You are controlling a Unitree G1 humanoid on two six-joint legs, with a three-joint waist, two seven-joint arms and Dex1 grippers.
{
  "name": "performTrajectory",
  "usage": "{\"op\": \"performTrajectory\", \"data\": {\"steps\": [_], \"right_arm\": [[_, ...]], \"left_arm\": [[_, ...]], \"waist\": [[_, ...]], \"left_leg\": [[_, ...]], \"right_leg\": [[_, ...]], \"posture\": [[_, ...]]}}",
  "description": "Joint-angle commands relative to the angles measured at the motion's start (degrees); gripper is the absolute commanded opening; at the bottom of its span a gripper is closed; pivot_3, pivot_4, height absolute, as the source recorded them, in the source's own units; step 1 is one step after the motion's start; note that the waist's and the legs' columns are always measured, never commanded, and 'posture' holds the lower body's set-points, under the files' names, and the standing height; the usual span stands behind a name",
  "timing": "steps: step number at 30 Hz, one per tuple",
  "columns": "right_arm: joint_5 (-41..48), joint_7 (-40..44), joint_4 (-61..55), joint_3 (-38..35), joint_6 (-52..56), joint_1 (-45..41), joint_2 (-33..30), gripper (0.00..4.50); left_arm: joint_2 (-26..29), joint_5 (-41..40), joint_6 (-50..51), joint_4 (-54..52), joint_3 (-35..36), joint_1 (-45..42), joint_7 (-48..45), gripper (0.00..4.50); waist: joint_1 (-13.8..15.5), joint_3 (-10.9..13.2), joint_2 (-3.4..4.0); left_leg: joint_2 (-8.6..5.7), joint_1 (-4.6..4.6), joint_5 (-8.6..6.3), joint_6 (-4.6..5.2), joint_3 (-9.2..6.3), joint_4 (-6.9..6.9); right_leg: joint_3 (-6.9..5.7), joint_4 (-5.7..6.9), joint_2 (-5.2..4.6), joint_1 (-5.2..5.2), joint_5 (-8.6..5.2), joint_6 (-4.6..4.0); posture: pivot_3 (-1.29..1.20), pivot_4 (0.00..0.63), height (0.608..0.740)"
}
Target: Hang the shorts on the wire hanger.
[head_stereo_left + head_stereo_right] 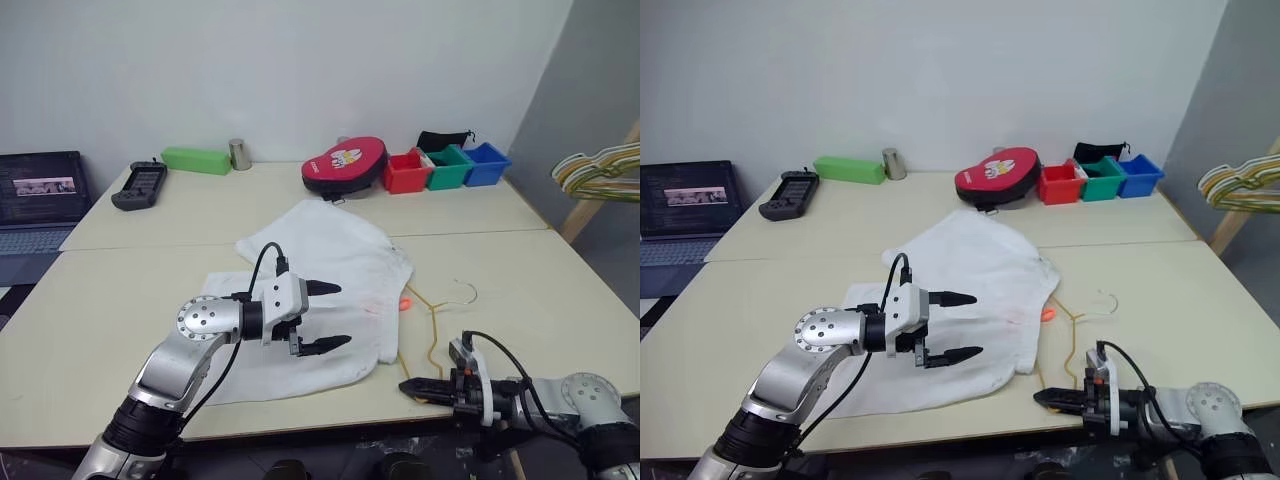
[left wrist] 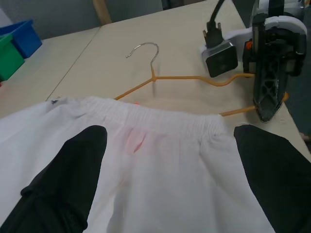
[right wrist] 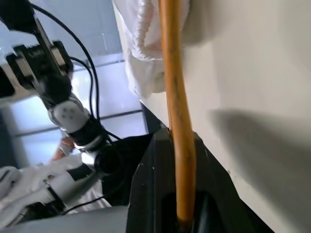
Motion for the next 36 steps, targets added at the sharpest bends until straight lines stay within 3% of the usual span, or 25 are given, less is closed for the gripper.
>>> {"op": "performTrajectory", "data": {"steps": [1,8,13,22,27,32,36], "right_arm": [[5.3,-1.7,1.5,-8.8,-6.3,-9.1,1.5,0.00],[-11.8,6.2,-12.0,-5.7,-7.4,-8.0,-1.9,0.00],[-15.7,10.0,-16.6,-5.8,-5.3,-9.5,-3.0,0.00],[-8.4,8.2,-15.1,-7.6,1.5,-13.1,-4.3,0.00],[-3.6,4.1,-12.0,-8.6,2.7,-12.9,-2.6,0.00],[2.3,-0.3,-14.2,-7.3,1.5,-8.7,-2.1,0.00],[-0.6,-1.4,-12.5,-7.1,0.0,-11.0,-1.3,0.00]], "left_arm": [[-0.1,0.3,-1.5,-0.4,-0.2,-1.2,-0.1,4.47],[0.0,0.4,-1.8,-0.2,-0.2,-1.1,-0.4,4.47],[-0.1,0.5,-1.8,-0.2,-0.4,-1.2,-0.3,4.47],[-0.6,0.8,-1.7,-0.1,-0.7,-1.5,0.1,4.47],[-1.0,0.9,-1.6,-0.6,-0.9,-1.2,0.7,4.47],[-0.9,0.7,-1.5,-1.5,-0.6,-0.1,1.3,4.47],[-1.3,0.8,-1.3,-1.6,-1.0,-0.2,1.8,4.47]], "waist": [[-0.4,0.1,-0.04],[-0.5,0.3,0.25],[-0.5,0.3,0.26],[-0.6,0.3,0.34],[2.2,-0.3,-0.12],[5.5,-0.4,-0.06],[6.4,-0.4,-0.06]], "left_leg": [[0.00,0.00,0.00,0.00,0.03,0.00],[0.01,-0.04,0.05,0.04,0.21,0.02],[-0.01,-0.27,0.06,0.03,0.62,0.05],[-0.04,-0.80,0.07,0.04,1.60,0.18],[0.24,-1.16,0.01,0.12,1.24,0.03],[0.72,-2.01,-0.15,0.33,1.23,0.04],[0.63,-2.01,-0.18,0.34,1.24,0.15]], "right_leg": [[0.16,0.00,0.12,-0.05,0.05,0.00],[0.56,-0.02,0.49,-0.42,0.32,0.04],[0.94,0.00,0.48,-0.89,0.61,0.48],[2.00,-0.02,0.60,-1.67,1.12,0.74],[1.41,-0.55,0.81,-1.79,1.01,0.70],[1.21,-0.87,0.71,-2.29,1.16,0.33],[1.46,-0.88,0.44,-2.34,1.27,0.33]], "posture": [[0.27,0.000,0.740],[0.27,0.000,0.740],[0.27,0.000,0.740],[0.26,0.000,0.740],[0.26,0.000,0.740],[0.27,0.000,0.740],[0.27,0.000,0.740]]}}
